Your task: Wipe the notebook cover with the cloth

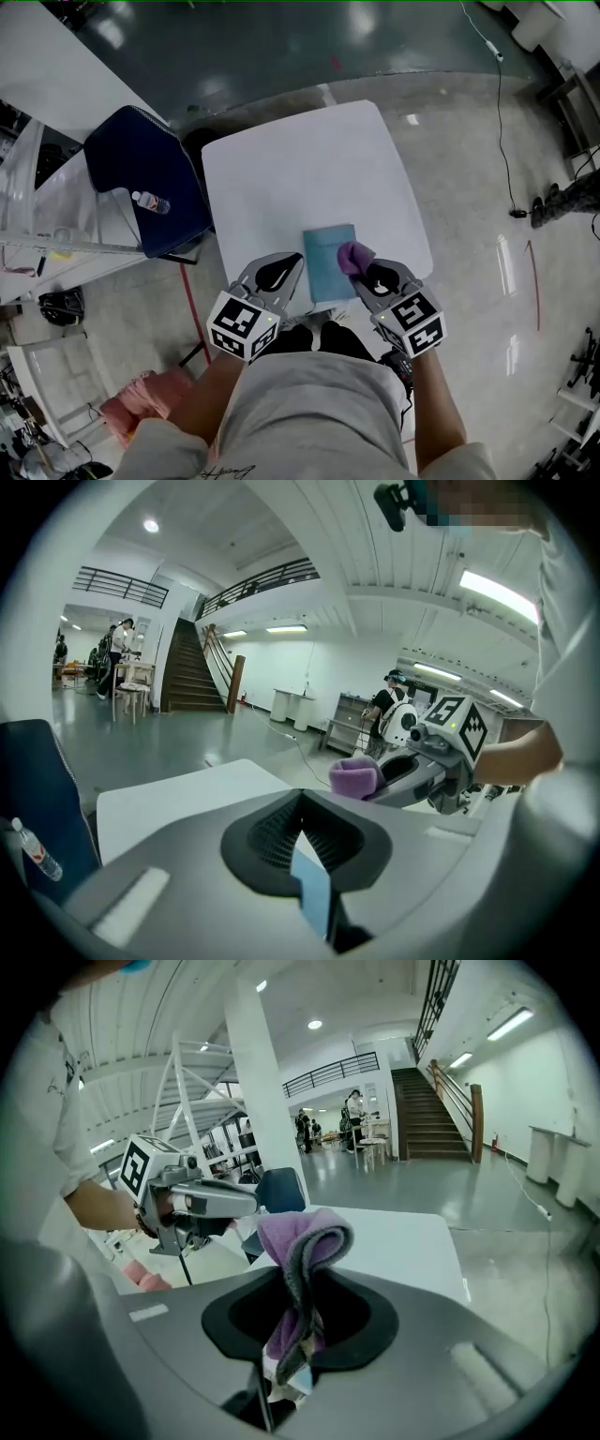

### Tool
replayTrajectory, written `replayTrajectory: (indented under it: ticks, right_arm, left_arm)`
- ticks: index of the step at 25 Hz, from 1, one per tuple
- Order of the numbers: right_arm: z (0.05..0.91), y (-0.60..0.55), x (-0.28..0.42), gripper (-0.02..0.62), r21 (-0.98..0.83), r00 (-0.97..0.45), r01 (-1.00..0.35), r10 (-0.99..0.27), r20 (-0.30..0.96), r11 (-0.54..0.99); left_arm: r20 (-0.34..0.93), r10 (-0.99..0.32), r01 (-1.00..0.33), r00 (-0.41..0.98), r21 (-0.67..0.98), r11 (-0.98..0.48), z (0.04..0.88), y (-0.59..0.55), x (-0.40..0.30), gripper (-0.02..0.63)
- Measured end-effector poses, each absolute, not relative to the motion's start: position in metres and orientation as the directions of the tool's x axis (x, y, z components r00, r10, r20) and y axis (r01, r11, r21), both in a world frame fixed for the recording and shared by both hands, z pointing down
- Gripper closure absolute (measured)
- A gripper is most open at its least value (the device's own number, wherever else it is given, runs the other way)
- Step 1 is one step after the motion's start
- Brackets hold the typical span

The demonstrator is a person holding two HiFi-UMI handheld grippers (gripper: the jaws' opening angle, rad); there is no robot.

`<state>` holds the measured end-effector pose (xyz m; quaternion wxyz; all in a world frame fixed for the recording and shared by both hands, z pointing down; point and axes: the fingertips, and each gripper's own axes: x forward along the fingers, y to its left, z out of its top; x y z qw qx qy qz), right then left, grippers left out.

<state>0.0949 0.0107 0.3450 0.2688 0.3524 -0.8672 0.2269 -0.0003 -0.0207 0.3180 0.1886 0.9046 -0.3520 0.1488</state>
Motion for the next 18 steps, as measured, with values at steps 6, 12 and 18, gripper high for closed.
replayTrajectory:
  ticks: [6,12,18]
  right_arm:
    - [0.317,0.014,0.090,0.491,-0.271,-0.647,-0.739,-0.539,0.539,0.617]
    - [0.308,0.017,0.077,0.491,-0.312,-0.687,-0.712,-0.534,0.492,0.628]
    - [0.302,0.020,0.072,0.492,-0.322,-0.700,-0.703,-0.537,0.470,0.635]
  left_arm:
    - [0.409,-0.572,-0.688,0.711,0.233,-0.688,0.305,-0.006,0.002,0.606]
    - [0.388,-0.593,-0.698,0.706,0.241,-0.674,0.296,-0.001,-0.004,0.607]
    - [0.395,-0.598,-0.706,0.698,0.235,-0.668,0.292,0.003,-0.012,0.607]
